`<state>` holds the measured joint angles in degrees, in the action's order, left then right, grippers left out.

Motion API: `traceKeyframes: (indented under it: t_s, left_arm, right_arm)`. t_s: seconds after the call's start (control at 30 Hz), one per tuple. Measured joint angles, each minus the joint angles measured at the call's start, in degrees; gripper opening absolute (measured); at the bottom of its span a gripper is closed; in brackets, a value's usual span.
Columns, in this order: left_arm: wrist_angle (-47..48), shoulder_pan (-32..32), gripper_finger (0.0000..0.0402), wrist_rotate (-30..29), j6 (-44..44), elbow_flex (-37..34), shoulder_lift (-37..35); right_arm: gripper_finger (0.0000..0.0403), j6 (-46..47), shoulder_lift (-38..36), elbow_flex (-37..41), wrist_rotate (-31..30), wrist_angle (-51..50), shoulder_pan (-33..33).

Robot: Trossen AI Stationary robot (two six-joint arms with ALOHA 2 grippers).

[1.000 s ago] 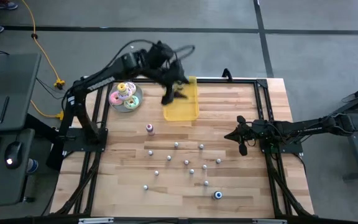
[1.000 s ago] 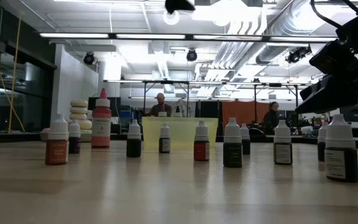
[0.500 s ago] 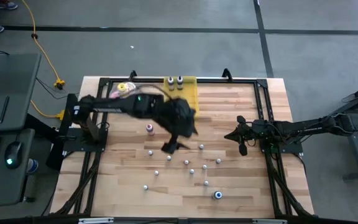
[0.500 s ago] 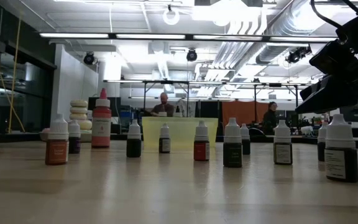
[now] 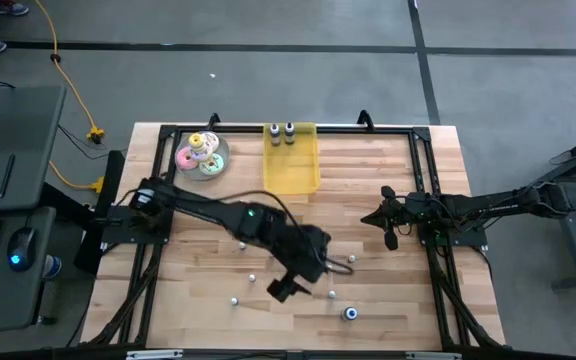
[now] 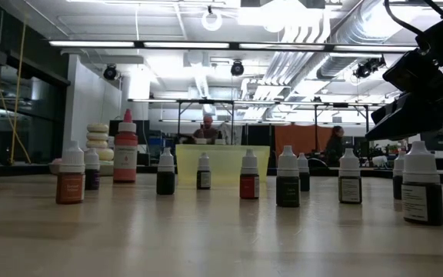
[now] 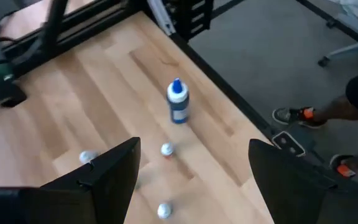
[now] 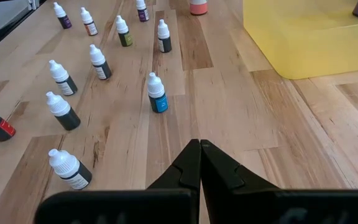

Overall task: Pick & Place food coloring
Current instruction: Put the large blue food coloring bottle into the yellow bin

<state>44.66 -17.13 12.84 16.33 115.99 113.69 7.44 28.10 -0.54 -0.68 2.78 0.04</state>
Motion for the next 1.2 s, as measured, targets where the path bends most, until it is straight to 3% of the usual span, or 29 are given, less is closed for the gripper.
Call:
traceKeyframes:
  t_s: [0.43,0.67,1.2]
  left_arm:
    - [-19.12,-0.17,0.0293,5.01,-2.60,0.10,10.54]
    - [-21.02,-0.15,0.0293,8.38,-5.21,0.04,15.17]
    - [-25.94,-0.15,0.0293,9.09,-9.27,0.06,20.71]
  right_arm:
    - [0.0000,0.00,0.00,0.02,0.01,-0.03,0.01]
    - [0.0000,0.00,0.00,0.00,0.01,-0.01,-0.01]
    - [0.0000,0.00,0.02,0.00,-0.01,-0.01,-0.01]
